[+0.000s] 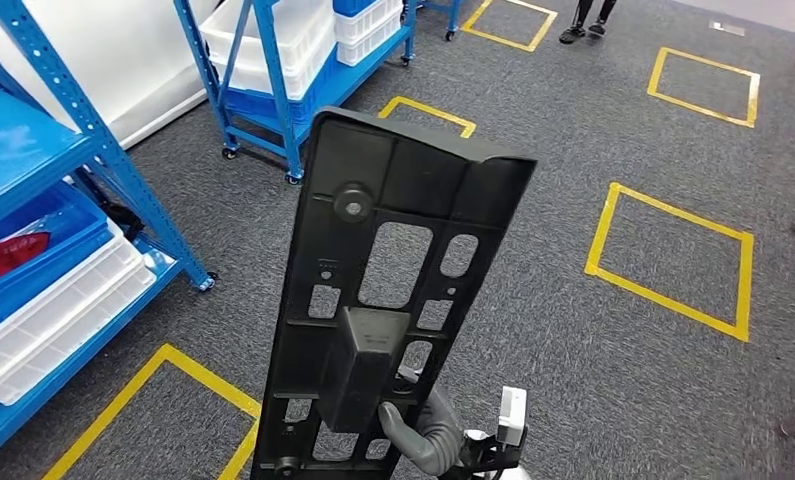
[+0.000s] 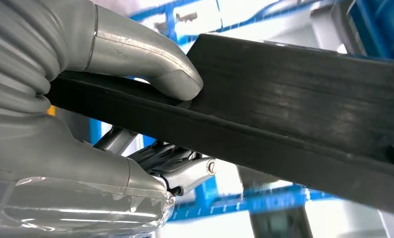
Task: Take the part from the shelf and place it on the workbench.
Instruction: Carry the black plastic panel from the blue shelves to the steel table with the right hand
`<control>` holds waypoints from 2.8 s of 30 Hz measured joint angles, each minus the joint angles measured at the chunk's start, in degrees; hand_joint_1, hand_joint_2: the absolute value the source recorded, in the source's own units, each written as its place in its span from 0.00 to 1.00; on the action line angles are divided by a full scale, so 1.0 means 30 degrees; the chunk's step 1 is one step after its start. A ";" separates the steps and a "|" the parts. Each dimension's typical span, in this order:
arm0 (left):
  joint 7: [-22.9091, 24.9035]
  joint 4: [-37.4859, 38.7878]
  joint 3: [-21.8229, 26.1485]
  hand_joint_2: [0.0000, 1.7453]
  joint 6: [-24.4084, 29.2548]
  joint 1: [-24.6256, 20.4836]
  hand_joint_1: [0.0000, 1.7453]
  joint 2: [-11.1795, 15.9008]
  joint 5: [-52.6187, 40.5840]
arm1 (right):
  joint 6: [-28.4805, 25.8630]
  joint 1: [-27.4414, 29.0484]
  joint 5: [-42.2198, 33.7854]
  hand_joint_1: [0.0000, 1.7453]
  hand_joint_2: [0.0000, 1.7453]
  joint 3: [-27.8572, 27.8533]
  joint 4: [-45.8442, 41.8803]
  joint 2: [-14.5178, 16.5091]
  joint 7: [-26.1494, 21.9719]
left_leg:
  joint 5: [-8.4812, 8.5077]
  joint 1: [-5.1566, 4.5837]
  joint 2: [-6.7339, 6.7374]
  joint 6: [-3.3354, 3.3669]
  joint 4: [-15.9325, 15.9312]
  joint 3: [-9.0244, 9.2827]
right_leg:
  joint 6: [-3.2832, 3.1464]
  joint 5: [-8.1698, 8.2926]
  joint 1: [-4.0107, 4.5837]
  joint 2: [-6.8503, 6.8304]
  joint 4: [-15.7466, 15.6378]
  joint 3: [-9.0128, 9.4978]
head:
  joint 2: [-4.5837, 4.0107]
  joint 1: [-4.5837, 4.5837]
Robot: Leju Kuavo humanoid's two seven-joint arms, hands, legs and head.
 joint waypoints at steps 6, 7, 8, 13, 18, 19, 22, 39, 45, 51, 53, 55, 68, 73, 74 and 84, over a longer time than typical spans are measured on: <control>0.0131 0.0005 -0.0406 1.00 -0.0213 -0.1005 0.00 -0.0289 -0.0104 | -0.0309 0.0004 -0.0049 1.00 1.00 -0.0202 -0.0390 -0.0514 -0.0128 | -0.0308 -0.0119 0.1132 -0.0336 -0.0095 0.0381 | -0.0867 0.1996 0.0659 -0.1483 -0.5273 0.2580 | 0.0000 -0.0002; 0.0243 0.0007 -0.0423 1.00 -0.0217 -0.1049 0.00 -0.0333 -0.0104 | -0.0429 0.0004 -0.0117 1.00 1.00 -0.0202 -0.0432 -0.0601 -0.0151 | -0.0344 -0.0132 0.1326 -0.0423 -0.0172 0.0476 | -0.0955 0.2038 0.0652 -0.1225 -0.5383 0.2600 | 0.0000 -0.0004; 0.0376 0.0007 -0.0430 1.00 -0.0206 -0.1066 0.00 -0.0368 -0.0102 | -0.0590 0.0037 -0.0206 1.00 1.00 -0.0200 -0.0501 -0.0698 -0.0173 | -0.0424 -0.0129 0.1255 -0.0499 -0.0163 0.0556 | -0.1026 0.2103 0.0592 -0.0992 -0.5551 0.2690 | 0.0000 -0.0004; 0.1084 0.0007 -0.0415 1.00 0.0031 -0.0554 0.00 -0.0353 0.0146 | -0.1282 0.0158 -0.0410 1.00 1.00 -0.0049 -0.1171 -0.1038 -0.0202 | -0.2555 -0.0078 -0.0600 -0.0692 0.4231 -0.1533 | -0.1333 0.2225 0.0330 0.0248 -0.5991 0.3095 | 0.0000 -0.0005; 0.1542 0.0007 -0.0242 1.00 0.0286 -0.0134 0.00 -0.0189 0.0763 | -0.1633 0.0186 -0.0415 1.00 1.00 -0.0027 -0.1628 -0.1431 -0.0217 | -0.0045 0.0024 -0.1339 -0.0778 0.1480 -0.0974 | -0.1052 0.1881 0.0244 0.1623 -0.5594 0.3243 | 0.0000 -0.0005; 0.1566 0.0007 -0.0157 1.00 0.0322 -0.0133 0.00 -0.0175 0.0931 | -0.1632 0.0129 -0.0426 1.00 1.00 -0.0027 -0.1680 -0.1488 -0.0241 | 0.0280 0.0052 -0.1682 -0.0717 0.0591 -0.0598 | -0.0944 0.1796 0.0231 0.1819 -0.5454 0.3194 | 0.0000 -0.0006; 0.1331 0.0007 0.0133 1.00 0.0395 -0.0195 0.00 -0.0178 0.1332 | -0.1566 -0.0012 -0.0537 1.00 1.00 -0.0031 -0.1747 -0.1672 -0.0357 | 0.0305 -0.0015 -0.1830 -0.0338 0.0061 -0.0334 | -0.0601 0.1781 0.0172 0.2295 -0.5349 0.2999 | 0.0000 -0.0006; 0.0634 0.0007 -0.0738 1.00 -0.0106 -0.1677 0.00 -0.0752 -0.0421 | -0.2708 0.0970 -0.0319 1.00 1.00 -0.0069 -0.2908 -0.2404 -0.1303 | -0.0368 -0.0209 0.1235 -0.0390 -0.0184 0.0441 | -0.1055 0.2029 0.0499 -0.0764 -0.5796 0.2989 | 0.0000 -0.0004; 0.1891 0.0007 -0.1036 1.00 -0.0007 -0.0829 0.00 -0.0535 -0.0734 | -0.4138 0.2183 -0.0359 1.00 1.00 -0.0213 -0.4179 -0.2597 -0.1361 | -0.2381 -0.0181 -0.0649 -0.0586 0.4948 -0.2153 | -0.1344 0.1984 0.0335 0.0752 -0.6056 0.3454 | 0.0000 -0.0006; 0.1565 0.0007 -0.1195 1.00 -0.0060 -0.0675 0.00 -0.0453 -0.0489 | -0.4213 0.2795 -0.0876 1.00 1.00 -0.0499 -0.4536 -0.2889 -0.1423 | 0.0413 -0.0051 -0.2102 -0.0472 0.0017 -0.0360 | -0.0833 0.1529 0.0206 0.2178 -0.5469 0.3425 | 0.0000 -0.0007; 0.1461 0.0007 -0.1200 1.00 -0.0053 -0.0689 0.00 -0.0481 -0.0237 | -0.4031 0.2730 -0.0992 1.00 1.00 -0.0508 -0.4461 -0.2949 -0.1443 | 0.0432 -0.0097 -0.1828 -0.0241 -0.0076 -0.0338 | -0.0595 0.1573 0.0142 0.2519 -0.5473 0.3283 | 0.0000 -0.0007; 0.1286 0.0004 -0.1168 1.00 0.0002 -0.0726 0.00 -0.0504 0.0118 | -0.3733 0.2482 -0.1062 1.00 1.00 -0.0506 -0.4344 -0.2960 -0.1276 | 0.0512 -0.0070 -0.1402 0.0002 -0.0235 -0.0258 | -0.0414 0.1308 0.0159 0.1880 -0.5044 0.3051 | 0.0000 -0.0005; 0.0710 0.0007 0.0005 1.00 0.0337 -0.0623 0.00 -0.0566 0.1683 | -0.1351 -0.1441 -0.1317 1.00 1.00 -0.0856 -0.1796 -0.1503 0.0636 | 0.0123 -0.0267 0.1314 -0.0339 -0.0420 0.0262 | -0.0779 0.1735 0.0471 -0.1215 -0.5659 0.3100 | 0.0000 -0.0004; 0.0581 0.0007 0.0200 1.00 0.0413 -0.0546 0.00 -0.0661 0.1954 | -0.0859 -0.1571 -0.1105 1.00 1.00 -0.1275 -0.1568 -0.0924 0.1175 | -0.1655 -0.0157 -0.0448 -0.0690 0.2831 -0.1068 | -0.1232 0.1930 0.0221 -0.0078 -0.6121 0.3514 | 0.0000 -0.0007; 0.0579 0.0007 0.0253 1.00 0.0430 -0.0446 0.00 -0.0663 0.2005 | -0.0755 -0.1587 -0.1051 1.00 1.00 -0.1341 -0.1483 -0.0776 0.1281 | -0.2107 -0.0158 -0.0605 -0.0721 0.4150 -0.1790 | -0.1255 0.1913 0.0231 0.0217 -0.6109 0.3527 | 0.0000 -0.0007; 0.1786 0.0005 0.0708 1.00 0.0515 0.0219 0.00 -0.0588 0.2063 | -0.0160 -0.1392 -0.0739 1.00 1.00 -0.2122 -0.0740 0.0067 0.1674 | 0.0735 -0.0075 -0.1642 -0.0257 -0.0187 -0.0518 | -0.0533 0.1470 0.0136 0.2316 -0.5610 0.3467 | 0.0000 -0.0006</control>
